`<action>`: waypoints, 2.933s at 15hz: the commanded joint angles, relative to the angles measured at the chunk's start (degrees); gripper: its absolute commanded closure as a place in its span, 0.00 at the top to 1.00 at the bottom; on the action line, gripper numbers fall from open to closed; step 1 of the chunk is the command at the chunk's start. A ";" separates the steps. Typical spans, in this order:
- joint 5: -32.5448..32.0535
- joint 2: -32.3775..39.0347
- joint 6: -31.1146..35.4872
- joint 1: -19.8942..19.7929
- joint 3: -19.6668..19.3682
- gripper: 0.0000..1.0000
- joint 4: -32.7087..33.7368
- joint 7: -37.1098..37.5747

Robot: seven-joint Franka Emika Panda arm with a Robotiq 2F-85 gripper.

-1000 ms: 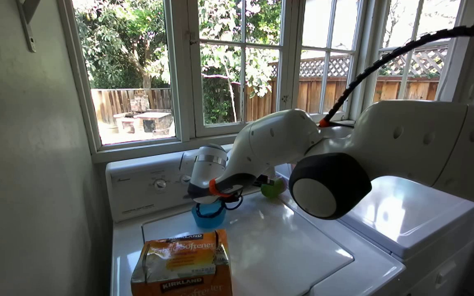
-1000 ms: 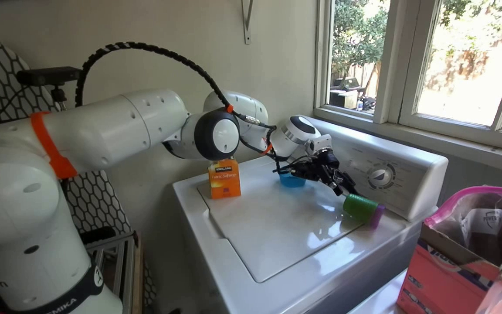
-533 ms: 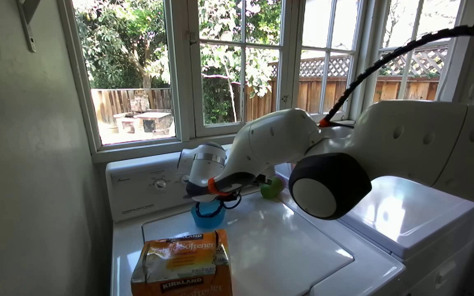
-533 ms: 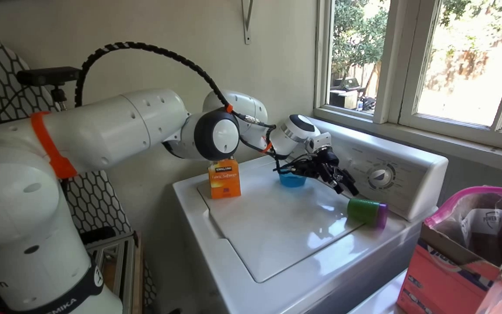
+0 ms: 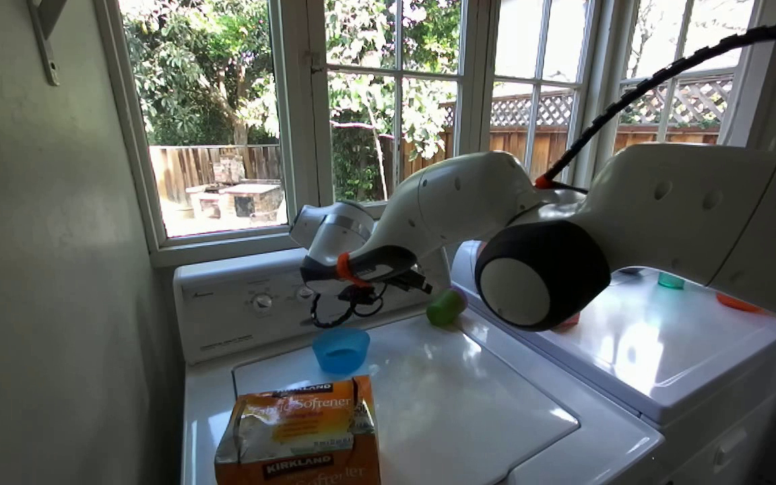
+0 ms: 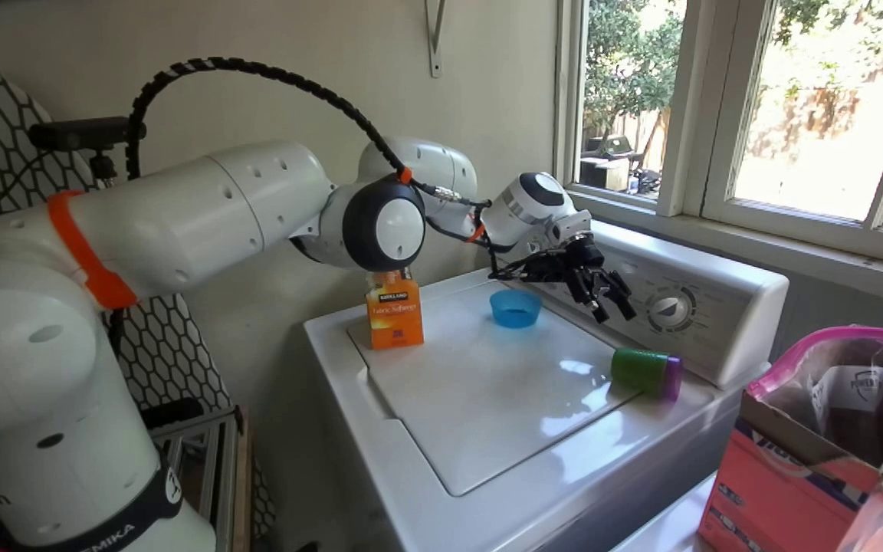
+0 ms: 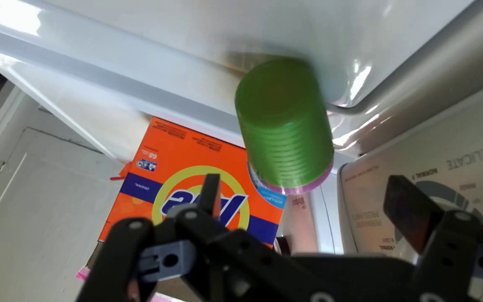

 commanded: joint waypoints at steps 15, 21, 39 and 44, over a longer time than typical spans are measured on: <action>13.44 -4.78 -11.47 -10.71 5.87 1.00 0.51 11.11; 20.05 -6.50 -11.07 -18.53 7.17 1.00 0.99 15.29; 37.86 -7.54 -12.08 -29.77 14.08 1.00 1.47 27.96; 45.44 -6.44 -10.06 -34.35 16.99 1.00 1.72 33.16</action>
